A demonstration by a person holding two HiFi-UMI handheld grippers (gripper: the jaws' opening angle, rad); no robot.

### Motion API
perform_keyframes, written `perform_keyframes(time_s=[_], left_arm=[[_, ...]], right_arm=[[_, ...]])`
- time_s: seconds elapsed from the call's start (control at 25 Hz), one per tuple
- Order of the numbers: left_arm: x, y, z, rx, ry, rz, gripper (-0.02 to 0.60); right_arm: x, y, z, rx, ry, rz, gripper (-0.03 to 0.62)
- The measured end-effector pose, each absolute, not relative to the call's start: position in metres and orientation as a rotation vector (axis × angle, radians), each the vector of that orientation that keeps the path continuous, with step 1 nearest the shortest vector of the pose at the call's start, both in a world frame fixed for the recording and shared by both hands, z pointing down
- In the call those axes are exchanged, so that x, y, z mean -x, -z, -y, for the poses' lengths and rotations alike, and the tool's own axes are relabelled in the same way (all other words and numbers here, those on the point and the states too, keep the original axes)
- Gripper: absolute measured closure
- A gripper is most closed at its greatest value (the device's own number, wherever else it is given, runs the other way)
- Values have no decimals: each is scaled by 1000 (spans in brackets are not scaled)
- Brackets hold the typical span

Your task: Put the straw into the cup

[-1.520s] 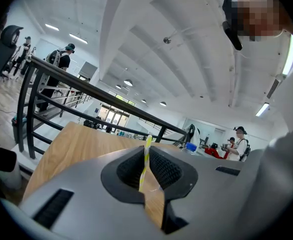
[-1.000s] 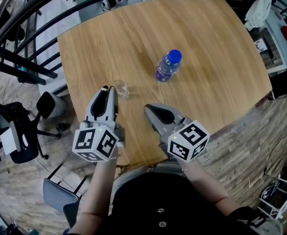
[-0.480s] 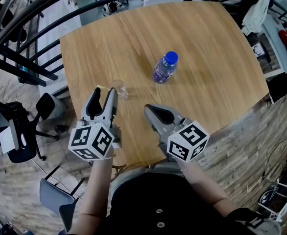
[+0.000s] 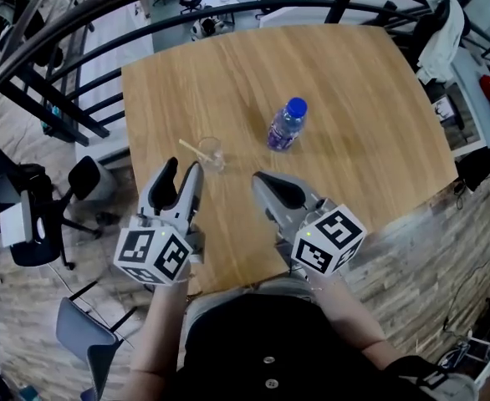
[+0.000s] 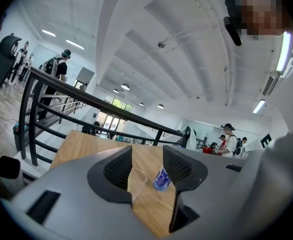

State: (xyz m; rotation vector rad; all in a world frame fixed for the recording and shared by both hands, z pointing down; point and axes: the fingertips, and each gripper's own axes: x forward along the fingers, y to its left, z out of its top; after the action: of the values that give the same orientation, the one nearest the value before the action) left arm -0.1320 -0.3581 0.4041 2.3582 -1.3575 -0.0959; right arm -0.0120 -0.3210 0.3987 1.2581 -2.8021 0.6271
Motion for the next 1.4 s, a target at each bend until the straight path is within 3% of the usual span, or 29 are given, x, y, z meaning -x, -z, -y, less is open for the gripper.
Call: perform_keyframes(time_s=[0.48,1.4], left_arm=[[119,-391,313,-2417,33,1315,538],[113,-417,287,-2369,-159,1333,565]], right_arm=[[27,-364,307,-1172,-537,2887,595],[53,-385,285,-1000,-531,2836,595]])
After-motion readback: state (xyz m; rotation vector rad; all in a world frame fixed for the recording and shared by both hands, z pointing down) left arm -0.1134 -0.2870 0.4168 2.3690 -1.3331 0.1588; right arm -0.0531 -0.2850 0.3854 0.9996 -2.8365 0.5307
